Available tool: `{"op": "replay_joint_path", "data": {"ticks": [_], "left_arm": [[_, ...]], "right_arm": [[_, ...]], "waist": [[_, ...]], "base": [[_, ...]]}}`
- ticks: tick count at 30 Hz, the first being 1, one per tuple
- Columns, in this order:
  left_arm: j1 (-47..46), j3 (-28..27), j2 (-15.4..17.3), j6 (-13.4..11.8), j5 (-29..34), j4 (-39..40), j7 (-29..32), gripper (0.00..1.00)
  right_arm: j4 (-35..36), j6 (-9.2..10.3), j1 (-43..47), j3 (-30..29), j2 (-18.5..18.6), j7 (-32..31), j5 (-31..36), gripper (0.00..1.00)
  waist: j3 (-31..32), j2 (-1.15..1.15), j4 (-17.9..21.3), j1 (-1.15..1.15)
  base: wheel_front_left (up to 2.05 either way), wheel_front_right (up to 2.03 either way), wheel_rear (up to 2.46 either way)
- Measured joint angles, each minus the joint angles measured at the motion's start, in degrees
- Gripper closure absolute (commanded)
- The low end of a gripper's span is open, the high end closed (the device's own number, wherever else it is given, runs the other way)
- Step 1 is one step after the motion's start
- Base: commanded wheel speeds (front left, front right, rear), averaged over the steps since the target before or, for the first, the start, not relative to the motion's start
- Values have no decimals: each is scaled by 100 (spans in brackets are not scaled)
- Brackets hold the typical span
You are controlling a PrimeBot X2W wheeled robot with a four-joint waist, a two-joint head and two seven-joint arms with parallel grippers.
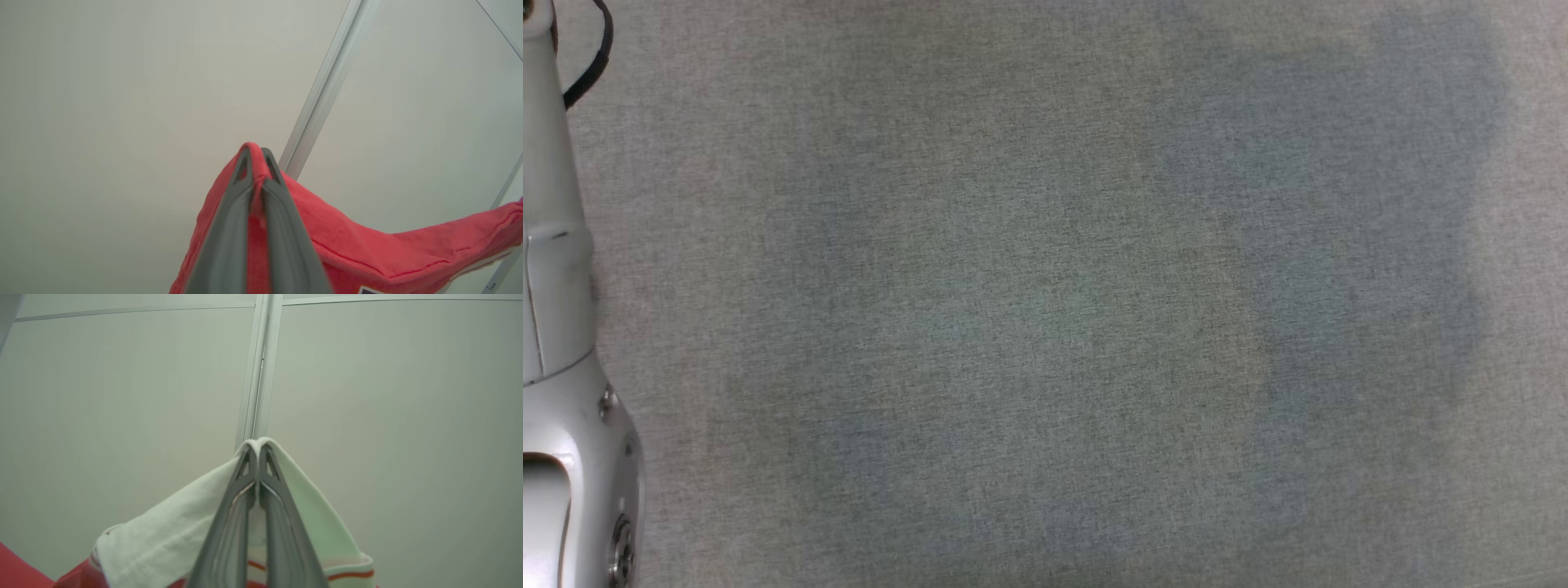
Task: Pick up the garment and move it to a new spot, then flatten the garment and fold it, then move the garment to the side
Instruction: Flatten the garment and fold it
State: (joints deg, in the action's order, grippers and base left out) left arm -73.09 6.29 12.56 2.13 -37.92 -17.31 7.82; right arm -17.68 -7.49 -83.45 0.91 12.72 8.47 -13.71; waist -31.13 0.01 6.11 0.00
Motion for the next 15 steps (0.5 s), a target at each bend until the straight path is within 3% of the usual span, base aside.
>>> {"op": "replay_joint_path", "data": {"ticks": [5,11,15], "left_arm": [[170,114,3,302,-30,-427,-419,100],[1281,335,-44,445,-149,-990,-866,100],[2256,691,20,497,-289,-1236,-791,100]], "right_arm": [[-308,0,400,448,237,-51,9,100],[-400,0,1979,858,382,-751,-416,100],[-58,0,3211,847,542,-1258,-650,100]], "waist": [[-66,-1,34,0],[-63,0,8,1],[117,0,-40,1]], "base": [[0,0,0],[0,0,0],[0,0,0]]}}
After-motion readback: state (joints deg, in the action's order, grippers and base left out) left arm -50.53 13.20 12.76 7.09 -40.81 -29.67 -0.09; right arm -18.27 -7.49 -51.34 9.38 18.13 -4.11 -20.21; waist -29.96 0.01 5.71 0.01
